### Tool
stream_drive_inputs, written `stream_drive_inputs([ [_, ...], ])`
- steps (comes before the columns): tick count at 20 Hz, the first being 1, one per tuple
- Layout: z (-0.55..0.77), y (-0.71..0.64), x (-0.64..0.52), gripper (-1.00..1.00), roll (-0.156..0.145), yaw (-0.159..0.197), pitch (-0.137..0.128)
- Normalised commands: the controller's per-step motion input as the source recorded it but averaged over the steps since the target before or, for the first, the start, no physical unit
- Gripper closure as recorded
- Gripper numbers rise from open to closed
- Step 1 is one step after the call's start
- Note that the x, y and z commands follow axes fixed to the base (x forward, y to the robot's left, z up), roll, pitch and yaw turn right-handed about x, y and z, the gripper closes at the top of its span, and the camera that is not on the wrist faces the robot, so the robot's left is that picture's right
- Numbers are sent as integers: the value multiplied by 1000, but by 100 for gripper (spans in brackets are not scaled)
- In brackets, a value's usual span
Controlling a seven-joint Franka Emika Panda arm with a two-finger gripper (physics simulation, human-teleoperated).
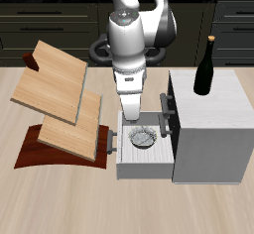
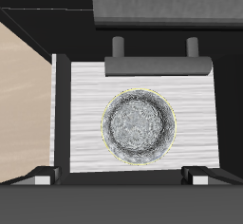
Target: Place the bowl on top of the cabinet
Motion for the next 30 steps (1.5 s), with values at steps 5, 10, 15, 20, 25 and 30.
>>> stream_drive_inputs([
  [5, -277, -143, -79, -100, -20, 4, 18],
  [10, -132, -39, 10, -100, -13, -17, 8],
  [15, -154, 76, 15, -100, 7, -6, 3],
  [20, -151, 47, 68, -100, 9, 21, -10],
  [25, -249, 185, -32, -100, 17, -13, 25],
  [30, -287, 211, -128, -100, 25, -13, 35],
])
